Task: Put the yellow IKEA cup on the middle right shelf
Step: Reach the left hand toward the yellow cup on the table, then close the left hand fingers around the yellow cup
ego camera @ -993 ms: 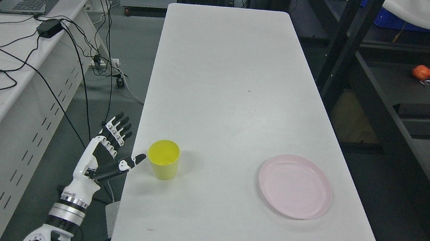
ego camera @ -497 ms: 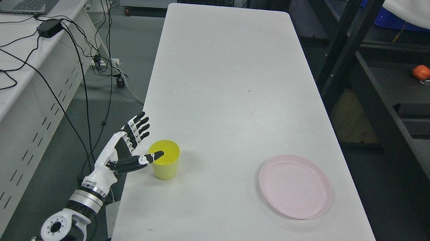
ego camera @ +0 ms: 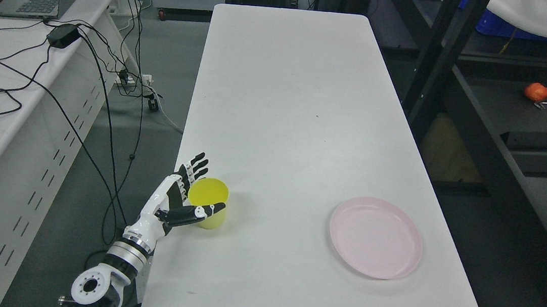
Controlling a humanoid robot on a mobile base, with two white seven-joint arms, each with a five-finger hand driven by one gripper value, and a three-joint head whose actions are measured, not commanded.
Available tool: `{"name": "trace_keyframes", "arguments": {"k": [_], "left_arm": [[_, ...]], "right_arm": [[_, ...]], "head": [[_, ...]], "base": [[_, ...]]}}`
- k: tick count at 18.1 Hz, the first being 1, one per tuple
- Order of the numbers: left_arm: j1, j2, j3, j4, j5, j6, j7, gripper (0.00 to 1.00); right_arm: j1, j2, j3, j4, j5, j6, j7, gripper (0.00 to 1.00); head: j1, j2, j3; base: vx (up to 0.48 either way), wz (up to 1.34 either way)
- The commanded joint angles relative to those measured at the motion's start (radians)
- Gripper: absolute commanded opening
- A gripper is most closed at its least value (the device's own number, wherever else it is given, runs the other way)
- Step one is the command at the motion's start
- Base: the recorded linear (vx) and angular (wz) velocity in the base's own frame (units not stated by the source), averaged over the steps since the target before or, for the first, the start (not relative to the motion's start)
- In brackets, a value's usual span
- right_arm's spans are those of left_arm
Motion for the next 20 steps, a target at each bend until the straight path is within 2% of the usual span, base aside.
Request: {"name": "trace_keyframes", "arguments": {"k": [1,5,8,10,12,14,15,16,17,18,20], "left_arm": [[-0.009,0.008,-0.061,0.068,-0.019,-0.018,-0.025,0.97],[-0.007,0.008,-0.080,0.079,-0.022,-0.018,-0.028,0.97],[-0.015,0.008,-0.086,0.138,-0.024,-0.017,-0.028,0.97],[-0.020,0.008,-0.086,0.154,-0.024,-0.017,-0.043,0.92],[-0.017,0.008,-0.072,0.160,-0.021,-0.018,-0.069,0.77],[-0.012,0.008,-0.049,0.160,-0.007,-0.043,-0.072,0.55],[-0.009,0.008,-0.033,0.162,0.002,-0.070,-0.072,0.41],[-0.003,0.008,-0.002,0.163,0.028,-0.121,-0.072,0.20],[0.003,0.008,0.014,0.163,0.056,-0.153,-0.071,0.08],[0.005,0.008,0.018,0.163,0.082,-0.172,-0.071,0.00],[0.006,0.008,0.027,0.163,0.085,-0.173,-0.069,0.00]], "right_arm": [[0.014,-0.017,0.017,0.000,-0.025,0.001,-0.001,0.99],[0.014,-0.017,0.017,0.000,-0.025,0.001,-0.001,0.99],[0.014,-0.017,0.017,0.000,-0.025,0.001,-0.001,0.99],[0.014,-0.017,0.017,0.000,-0.025,0.001,-0.001,0.99],[0.014,-0.017,0.017,0.000,-0.025,0.001,-0.001,0.99],[0.014,-0.017,0.017,0.000,-0.025,0.001,-0.001,0.99],[0.014,-0.017,0.017,0.000,-0.025,0.001,-0.001,0.99],[0.014,-0.017,0.017,0.000,-0.025,0.001,-0.001,0.99],[0.014,-0.017,0.017,0.000,-0.025,0.001,-0.001,0.99],[0.014,-0.017,0.017,0.000,-0.025,0.001,-0.001,0.99],[0.014,-0.017,0.017,0.000,-0.025,0.001,-0.001,0.99]], "head": [[0.0000,0.000,0.000],[0.0000,0.000,0.000],[0.0000,0.000,0.000],[0.0000,0.000,0.000],[0.0000,0.000,0.000],[0.0000,0.000,0.000],[0.0000,0.000,0.000],[0.0000,0.000,0.000],[0.0000,0.000,0.000],[0.0000,0.000,0.000],[0.0000,0.000,0.000]], "base": [[0.000,0.00],[0.000,0.00],[0.000,0.00],[0.000,0.00],[0.000,0.00],[0.000,0.00],[0.000,0.00],[0.000,0.00],[0.000,0.00],[0.000,0.00],[0.000,0.00]]}}
